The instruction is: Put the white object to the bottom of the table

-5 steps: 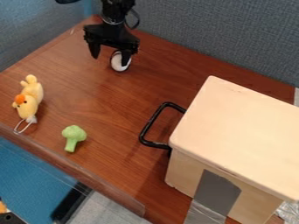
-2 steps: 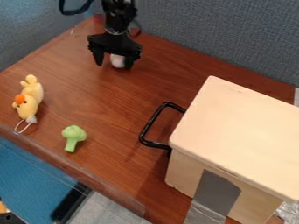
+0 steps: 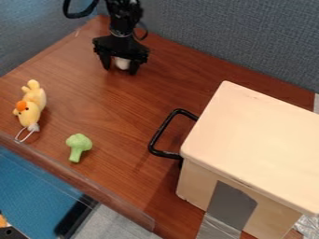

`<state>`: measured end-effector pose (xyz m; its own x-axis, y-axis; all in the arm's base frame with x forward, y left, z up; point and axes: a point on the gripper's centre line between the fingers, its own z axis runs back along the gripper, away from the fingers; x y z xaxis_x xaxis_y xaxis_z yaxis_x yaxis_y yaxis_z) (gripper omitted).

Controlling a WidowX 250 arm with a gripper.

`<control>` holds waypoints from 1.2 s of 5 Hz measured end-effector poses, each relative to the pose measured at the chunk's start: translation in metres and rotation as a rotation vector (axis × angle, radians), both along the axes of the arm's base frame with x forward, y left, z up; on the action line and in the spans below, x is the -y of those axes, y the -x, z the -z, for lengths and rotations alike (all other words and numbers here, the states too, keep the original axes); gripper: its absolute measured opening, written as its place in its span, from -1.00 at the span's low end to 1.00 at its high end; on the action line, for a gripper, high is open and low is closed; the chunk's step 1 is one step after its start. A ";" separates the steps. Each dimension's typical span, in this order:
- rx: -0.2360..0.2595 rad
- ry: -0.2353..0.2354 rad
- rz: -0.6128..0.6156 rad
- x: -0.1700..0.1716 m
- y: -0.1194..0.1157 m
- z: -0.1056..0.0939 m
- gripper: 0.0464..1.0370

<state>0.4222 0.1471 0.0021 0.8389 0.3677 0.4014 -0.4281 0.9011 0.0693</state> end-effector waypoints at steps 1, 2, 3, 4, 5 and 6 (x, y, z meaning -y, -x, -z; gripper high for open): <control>0.024 0.001 0.025 -0.006 -0.002 -0.001 0.05; 0.018 0.005 0.030 -0.009 0.002 0.001 -0.16; -0.019 0.017 0.069 -0.001 0.021 -0.004 -0.17; 0.006 0.030 0.121 0.014 0.055 -0.040 -0.17; -0.019 0.056 0.173 0.038 0.089 -0.048 -0.17; -0.100 0.076 0.274 0.073 0.120 -0.032 -0.17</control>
